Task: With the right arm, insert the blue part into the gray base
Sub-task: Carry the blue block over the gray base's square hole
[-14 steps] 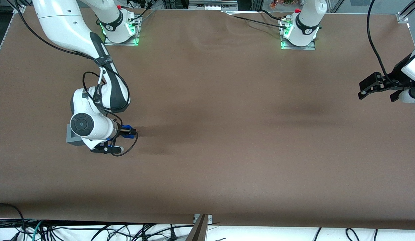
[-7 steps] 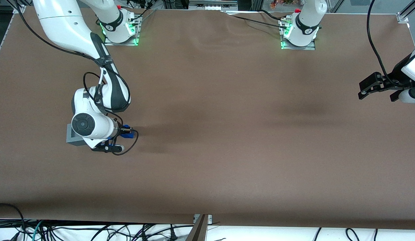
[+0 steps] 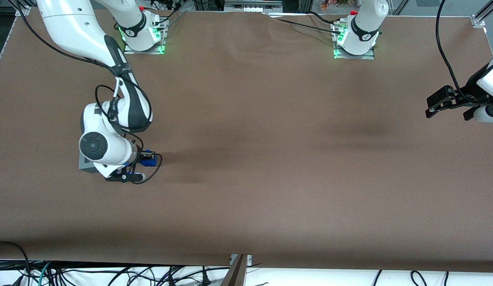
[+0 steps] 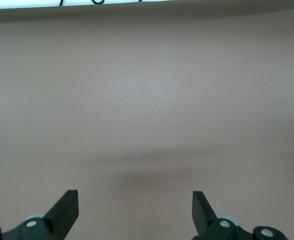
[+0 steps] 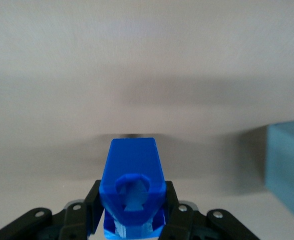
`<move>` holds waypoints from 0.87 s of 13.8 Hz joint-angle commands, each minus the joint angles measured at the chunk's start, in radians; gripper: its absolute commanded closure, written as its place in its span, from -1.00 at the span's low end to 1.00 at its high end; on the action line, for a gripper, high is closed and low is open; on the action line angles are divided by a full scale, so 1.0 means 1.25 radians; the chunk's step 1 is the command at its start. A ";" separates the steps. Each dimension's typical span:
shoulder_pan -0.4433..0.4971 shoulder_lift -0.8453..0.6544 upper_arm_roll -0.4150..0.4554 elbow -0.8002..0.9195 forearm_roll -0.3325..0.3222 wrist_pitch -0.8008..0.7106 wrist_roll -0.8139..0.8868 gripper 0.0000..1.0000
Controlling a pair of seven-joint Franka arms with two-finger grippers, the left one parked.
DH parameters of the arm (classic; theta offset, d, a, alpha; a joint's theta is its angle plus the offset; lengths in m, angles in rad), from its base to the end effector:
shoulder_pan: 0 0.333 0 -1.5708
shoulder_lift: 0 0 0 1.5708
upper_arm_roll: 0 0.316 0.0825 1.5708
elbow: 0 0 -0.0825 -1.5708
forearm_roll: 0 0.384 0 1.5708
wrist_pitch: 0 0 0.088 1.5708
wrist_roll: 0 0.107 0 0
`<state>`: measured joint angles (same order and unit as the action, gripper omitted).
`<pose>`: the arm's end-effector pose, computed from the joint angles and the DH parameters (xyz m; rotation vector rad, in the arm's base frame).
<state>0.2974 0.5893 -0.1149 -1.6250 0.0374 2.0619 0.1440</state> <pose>0.6587 0.1325 0.2684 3.0765 0.0506 -0.2172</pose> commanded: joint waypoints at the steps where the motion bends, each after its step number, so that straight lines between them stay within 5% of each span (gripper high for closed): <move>1: -0.035 -0.031 -0.011 0.058 0.008 -0.077 -0.092 0.24; 12: -0.086 -0.067 -0.173 0.052 0.012 -0.139 -0.435 0.24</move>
<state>0.2156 0.5093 -0.3278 -1.5464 0.0372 1.8844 -0.3438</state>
